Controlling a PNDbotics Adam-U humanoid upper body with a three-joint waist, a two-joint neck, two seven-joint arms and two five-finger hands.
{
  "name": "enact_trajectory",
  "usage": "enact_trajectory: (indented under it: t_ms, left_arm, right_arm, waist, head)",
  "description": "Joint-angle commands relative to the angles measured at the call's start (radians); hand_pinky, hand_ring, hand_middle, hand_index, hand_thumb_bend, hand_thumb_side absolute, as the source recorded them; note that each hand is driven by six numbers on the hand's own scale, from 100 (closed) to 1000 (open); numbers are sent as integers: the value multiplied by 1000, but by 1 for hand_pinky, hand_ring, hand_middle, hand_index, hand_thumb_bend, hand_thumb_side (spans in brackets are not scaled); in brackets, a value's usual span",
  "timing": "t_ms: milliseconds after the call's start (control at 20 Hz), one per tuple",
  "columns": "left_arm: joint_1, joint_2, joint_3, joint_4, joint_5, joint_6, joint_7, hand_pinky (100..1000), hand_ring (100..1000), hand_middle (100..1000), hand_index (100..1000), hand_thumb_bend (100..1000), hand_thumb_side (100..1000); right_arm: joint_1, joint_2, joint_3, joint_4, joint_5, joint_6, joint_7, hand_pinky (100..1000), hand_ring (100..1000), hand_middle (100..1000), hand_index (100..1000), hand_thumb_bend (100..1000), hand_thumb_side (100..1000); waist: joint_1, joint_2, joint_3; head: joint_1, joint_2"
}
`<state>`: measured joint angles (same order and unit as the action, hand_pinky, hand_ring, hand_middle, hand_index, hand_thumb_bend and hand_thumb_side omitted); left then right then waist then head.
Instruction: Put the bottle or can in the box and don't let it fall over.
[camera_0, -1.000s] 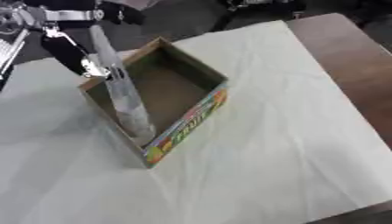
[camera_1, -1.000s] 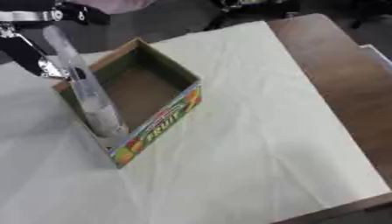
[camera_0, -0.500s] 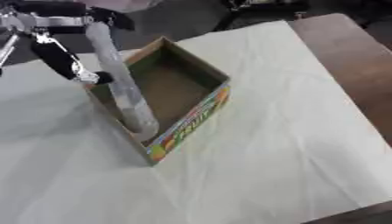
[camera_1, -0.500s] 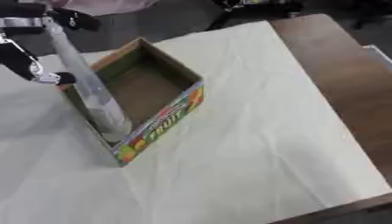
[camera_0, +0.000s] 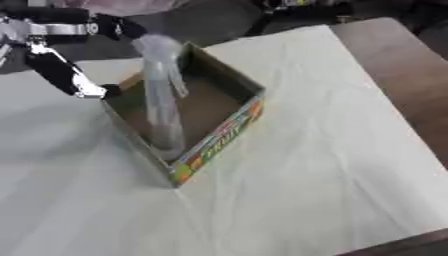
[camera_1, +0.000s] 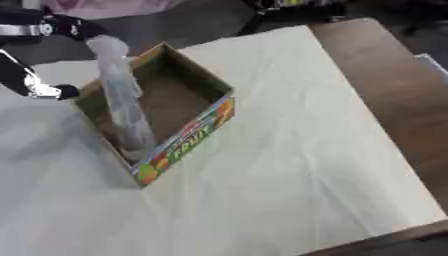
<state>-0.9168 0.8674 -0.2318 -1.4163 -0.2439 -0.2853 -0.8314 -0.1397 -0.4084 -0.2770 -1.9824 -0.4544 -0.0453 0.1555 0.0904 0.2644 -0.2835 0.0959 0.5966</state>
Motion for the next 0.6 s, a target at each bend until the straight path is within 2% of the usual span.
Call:
enact_trajectory:
  t_ms: [50, 200, 350, 400, 450, 500, 600]
  left_arm:
    - [-6, 50, 16, -20, 12, -79, -76, 957, 1000, 1000, 1000, 326, 309]
    - [0, 60, 35, -25, 30, -69, -76, 951, 985, 1000, 1000, 319, 318]
    - [9, 76, 64, -31, 57, -49, -76, 945, 956, 985, 1000, 326, 383]
    - [14, 85, 79, -32, 65, -39, -74, 924, 900, 936, 989, 319, 546]
    - [21, 95, 99, -35, 74, -23, -63, 900, 842, 894, 962, 273, 648]
    - [28, 105, 120, -39, 84, -3, -35, 872, 780, 855, 942, 212, 712]
    - [57, 132, 154, -58, 116, 45, 71, 802, 604, 787, 894, 100, 724]
  right_arm:
    - [0, -23, -10, -18, -11, -2, -5, 1000, 1000, 1000, 931, 100, 481]
    - [2, -25, -10, -18, -13, -3, -7, 1000, 1000, 1000, 930, 100, 479]
    - [4, -27, -10, -18, -14, -2, -8, 1000, 1000, 1000, 930, 100, 478]
    - [6, -27, -11, -18, -13, -2, -9, 1000, 1000, 1000, 930, 100, 475]
    - [9, -28, -12, -18, -14, -4, -10, 1000, 1000, 1000, 929, 100, 475]
    - [12, -28, -14, -18, -14, -5, -12, 1000, 1000, 1000, 929, 100, 474]
    - [18, -31, -16, -18, -15, -9, -16, 1000, 1000, 1000, 928, 100, 469]
  waist:
    - [-8, -27, 2]
    - [-10, -30, 7]
    - [-13, -34, 12]
    - [-14, -36, 14]
    - [-16, -38, 16]
    - [-18, -40, 19]
    - [-22, -46, 27]
  head:
    - [-3, 0]
    - [-4, 2]
    - [-9, 3]
    - [-13, 4]
    - [-19, 4]
    - [-27, 5]
    - [-46, 8]
